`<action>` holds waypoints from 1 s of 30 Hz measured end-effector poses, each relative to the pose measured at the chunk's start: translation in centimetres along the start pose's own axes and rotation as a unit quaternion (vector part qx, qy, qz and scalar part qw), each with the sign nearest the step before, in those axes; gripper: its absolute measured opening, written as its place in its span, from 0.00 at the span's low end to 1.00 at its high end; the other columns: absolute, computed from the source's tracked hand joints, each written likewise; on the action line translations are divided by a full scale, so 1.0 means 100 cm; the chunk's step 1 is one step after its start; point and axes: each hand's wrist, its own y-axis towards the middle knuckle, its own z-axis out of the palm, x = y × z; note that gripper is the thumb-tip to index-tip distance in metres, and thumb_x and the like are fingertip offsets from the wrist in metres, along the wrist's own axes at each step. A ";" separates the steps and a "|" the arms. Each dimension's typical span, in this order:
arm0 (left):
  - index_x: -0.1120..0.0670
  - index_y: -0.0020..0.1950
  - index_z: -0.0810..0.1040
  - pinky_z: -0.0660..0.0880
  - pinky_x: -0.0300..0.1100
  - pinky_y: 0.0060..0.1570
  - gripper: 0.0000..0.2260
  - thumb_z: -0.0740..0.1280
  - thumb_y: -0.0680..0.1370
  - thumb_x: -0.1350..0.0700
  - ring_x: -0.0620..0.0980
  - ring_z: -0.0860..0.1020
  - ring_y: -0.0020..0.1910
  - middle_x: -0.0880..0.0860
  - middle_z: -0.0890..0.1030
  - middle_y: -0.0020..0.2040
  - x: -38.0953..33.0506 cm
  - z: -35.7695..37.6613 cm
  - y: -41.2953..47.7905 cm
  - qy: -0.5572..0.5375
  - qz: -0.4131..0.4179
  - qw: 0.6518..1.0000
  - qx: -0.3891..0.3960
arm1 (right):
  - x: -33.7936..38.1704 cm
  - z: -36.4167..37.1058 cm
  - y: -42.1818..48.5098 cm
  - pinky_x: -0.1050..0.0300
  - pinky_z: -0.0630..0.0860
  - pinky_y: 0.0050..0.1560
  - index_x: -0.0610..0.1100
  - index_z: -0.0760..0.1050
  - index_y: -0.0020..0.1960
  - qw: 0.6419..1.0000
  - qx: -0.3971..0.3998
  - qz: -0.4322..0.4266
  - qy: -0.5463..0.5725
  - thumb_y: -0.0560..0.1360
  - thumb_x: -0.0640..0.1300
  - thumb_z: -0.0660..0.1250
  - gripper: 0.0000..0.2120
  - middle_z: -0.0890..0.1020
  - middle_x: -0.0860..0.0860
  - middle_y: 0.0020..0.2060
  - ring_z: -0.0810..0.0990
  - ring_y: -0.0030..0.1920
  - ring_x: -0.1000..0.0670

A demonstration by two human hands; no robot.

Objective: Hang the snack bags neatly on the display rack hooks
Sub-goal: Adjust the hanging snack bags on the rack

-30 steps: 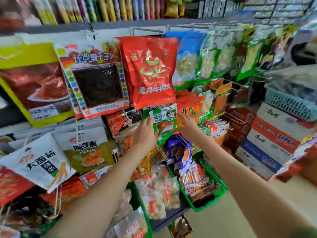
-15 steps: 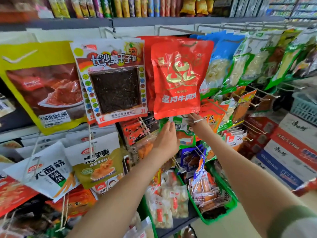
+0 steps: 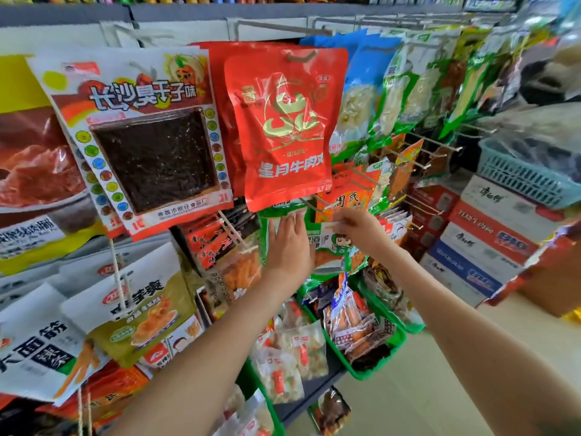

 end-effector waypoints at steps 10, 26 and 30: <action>0.58 0.51 0.76 0.68 0.47 0.41 0.11 0.58 0.81 0.53 0.60 0.78 0.45 0.58 0.81 0.43 -0.084 -0.009 0.012 -0.064 0.052 0.996 -0.038 | -0.021 -0.054 -0.026 0.77 0.65 0.32 0.45 0.78 0.50 0.999 0.025 -0.029 0.001 0.74 0.33 0.64 0.10 0.75 0.60 0.34 0.73 0.32 0.73; 0.53 0.52 0.79 0.70 0.44 0.33 0.11 0.59 0.80 0.51 0.56 0.79 0.39 0.55 0.81 0.40 -0.318 -0.051 0.119 -0.037 0.025 0.989 -0.140 | -0.119 -0.301 -0.013 0.57 0.62 0.39 0.45 0.78 0.49 0.973 -0.102 -0.157 -0.135 0.74 0.45 0.66 0.06 0.73 0.57 0.33 0.71 0.46 0.51; 0.53 0.54 0.79 0.63 0.42 0.28 0.11 0.59 0.81 0.50 0.55 0.77 0.35 0.54 0.79 0.36 -0.360 -0.066 0.148 -0.020 0.025 0.984 -0.177 | -0.134 -0.345 0.002 0.48 0.70 0.45 0.38 0.78 0.47 0.958 -0.153 -0.210 -0.118 0.75 0.40 0.65 0.06 0.66 0.59 0.31 0.72 0.48 0.43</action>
